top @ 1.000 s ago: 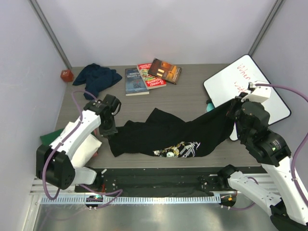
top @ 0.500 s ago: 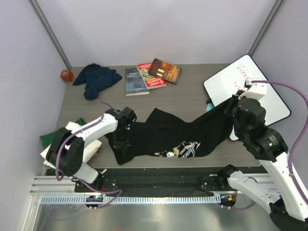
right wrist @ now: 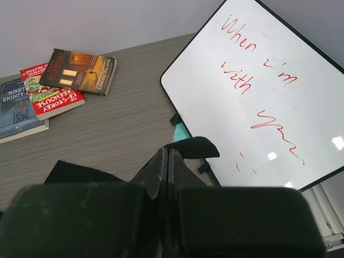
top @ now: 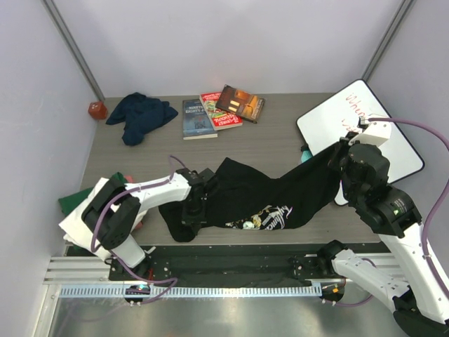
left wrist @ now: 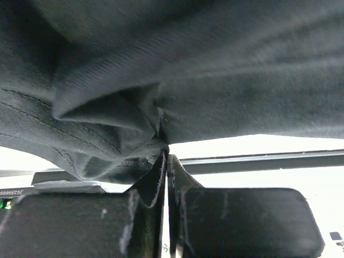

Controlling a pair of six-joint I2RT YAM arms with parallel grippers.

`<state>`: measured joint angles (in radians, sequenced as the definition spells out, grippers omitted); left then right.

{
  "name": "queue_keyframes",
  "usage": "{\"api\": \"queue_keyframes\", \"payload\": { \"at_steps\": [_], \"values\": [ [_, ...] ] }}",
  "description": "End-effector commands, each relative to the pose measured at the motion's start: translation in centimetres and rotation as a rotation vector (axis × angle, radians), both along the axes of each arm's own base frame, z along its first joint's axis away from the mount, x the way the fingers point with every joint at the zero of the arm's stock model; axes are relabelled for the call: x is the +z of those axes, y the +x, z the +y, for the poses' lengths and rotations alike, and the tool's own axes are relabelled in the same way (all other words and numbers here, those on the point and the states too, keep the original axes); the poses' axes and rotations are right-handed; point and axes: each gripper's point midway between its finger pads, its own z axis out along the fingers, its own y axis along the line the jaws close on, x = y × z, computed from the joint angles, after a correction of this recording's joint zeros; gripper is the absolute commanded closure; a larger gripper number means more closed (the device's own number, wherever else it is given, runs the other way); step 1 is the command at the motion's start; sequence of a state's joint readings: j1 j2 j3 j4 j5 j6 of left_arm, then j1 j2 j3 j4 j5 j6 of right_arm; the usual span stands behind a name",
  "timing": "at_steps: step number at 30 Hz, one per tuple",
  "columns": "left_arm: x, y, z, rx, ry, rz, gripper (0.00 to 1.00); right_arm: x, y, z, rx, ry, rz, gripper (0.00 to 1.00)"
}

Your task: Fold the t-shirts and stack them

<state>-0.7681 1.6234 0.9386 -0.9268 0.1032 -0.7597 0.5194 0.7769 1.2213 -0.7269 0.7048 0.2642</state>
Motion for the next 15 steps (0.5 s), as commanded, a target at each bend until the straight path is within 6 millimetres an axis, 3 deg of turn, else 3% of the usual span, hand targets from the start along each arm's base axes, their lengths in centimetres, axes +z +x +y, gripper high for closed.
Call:
{"api": "queue_keyframes", "payload": {
  "at_steps": [1, 3, 8, 15],
  "values": [
    [0.6, 0.7, -0.6, 0.013, 0.01, -0.046, 1.0, 1.8, 0.0, -0.3, -0.018, 0.031, -0.066, 0.99],
    [1.4, 1.4, -0.1, 0.013, 0.037, -0.084, 0.99, 1.8, 0.0, -0.3, -0.016, 0.031, -0.067, 0.99],
    [3.2, 3.2, 1.5, 0.018, 0.123, -0.182, 0.68, 1.9, -0.2, -0.6, -0.022, 0.026, -0.072, 0.99],
    [4.3, 4.3, 3.1, 0.075, 0.145, -0.219, 0.66, 2.0, -0.3, -0.6, -0.022, 0.025, -0.074, 0.99]
  ]
}}
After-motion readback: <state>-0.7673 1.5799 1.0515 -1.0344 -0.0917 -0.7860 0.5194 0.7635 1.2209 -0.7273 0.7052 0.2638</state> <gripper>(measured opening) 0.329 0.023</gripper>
